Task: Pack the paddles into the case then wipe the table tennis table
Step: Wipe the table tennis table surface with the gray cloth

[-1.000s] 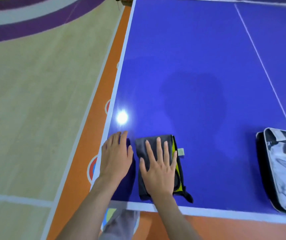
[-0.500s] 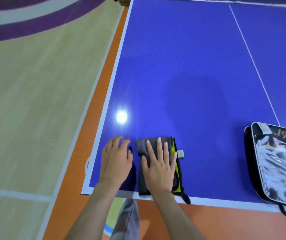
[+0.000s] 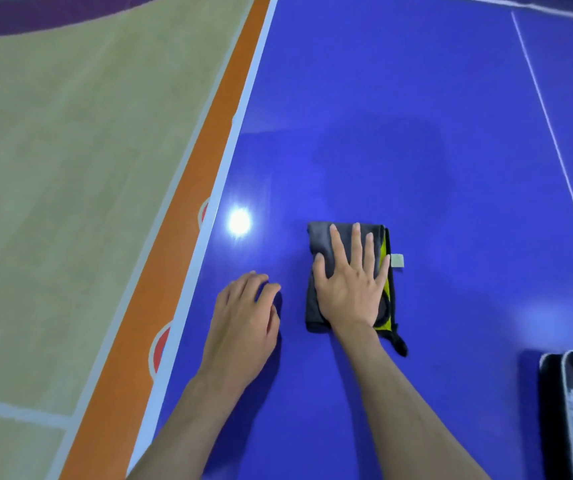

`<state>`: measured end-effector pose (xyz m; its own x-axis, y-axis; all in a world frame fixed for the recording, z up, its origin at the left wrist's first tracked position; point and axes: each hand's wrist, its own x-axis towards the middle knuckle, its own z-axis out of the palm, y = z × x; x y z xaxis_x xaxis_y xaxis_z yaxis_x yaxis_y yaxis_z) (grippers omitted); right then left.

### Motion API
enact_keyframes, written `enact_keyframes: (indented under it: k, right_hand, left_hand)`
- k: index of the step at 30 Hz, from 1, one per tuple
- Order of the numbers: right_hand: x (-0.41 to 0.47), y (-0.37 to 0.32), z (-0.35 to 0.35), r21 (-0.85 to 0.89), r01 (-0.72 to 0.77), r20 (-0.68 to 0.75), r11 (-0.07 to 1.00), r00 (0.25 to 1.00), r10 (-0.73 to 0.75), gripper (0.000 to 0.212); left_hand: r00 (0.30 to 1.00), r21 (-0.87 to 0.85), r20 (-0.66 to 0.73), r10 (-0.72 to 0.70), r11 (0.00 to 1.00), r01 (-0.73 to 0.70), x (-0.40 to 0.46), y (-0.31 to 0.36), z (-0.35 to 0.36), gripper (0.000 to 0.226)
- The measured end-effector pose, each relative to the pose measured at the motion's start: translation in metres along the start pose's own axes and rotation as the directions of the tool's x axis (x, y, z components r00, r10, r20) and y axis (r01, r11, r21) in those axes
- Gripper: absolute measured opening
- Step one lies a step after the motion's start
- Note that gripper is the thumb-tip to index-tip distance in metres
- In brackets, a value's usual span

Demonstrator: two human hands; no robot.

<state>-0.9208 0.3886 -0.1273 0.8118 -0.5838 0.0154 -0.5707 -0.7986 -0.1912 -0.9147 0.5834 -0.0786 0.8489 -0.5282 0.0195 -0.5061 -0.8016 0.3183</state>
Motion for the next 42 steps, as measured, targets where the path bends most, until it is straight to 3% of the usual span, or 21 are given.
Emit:
enact_keyframes:
  k: [13,22,29,42]
  right_hand:
    - [0.188,-0.005,0.005,0.017,-0.024,0.005,1.000,1.000,0.024,0.065]
    - [0.204,0.006,0.002,0.004,0.080,0.045,0.997,0.996,-0.080,0.065]
    - [0.093,0.026,-0.001,0.016,0.131,0.026,0.991,0.991,-0.132,0.065]
    - [-0.223,0.080,-0.024,0.014,0.140,0.022,0.990,0.990,-0.140,0.062]
  left_hand:
    - [0.992,-0.078,0.044,-0.122,0.989,0.125,0.086,-0.011,0.015,0.037]
    - [0.995,-0.107,0.014,-0.103,0.989,0.104,0.051,0.008,0.027,0.041]
    - [0.999,-0.230,-0.020,-0.031,0.973,0.026,-0.003,0.032,0.022,0.031]
    - [0.984,-0.221,0.031,-0.175,0.959,0.177,-0.136,0.087,0.008,0.028]
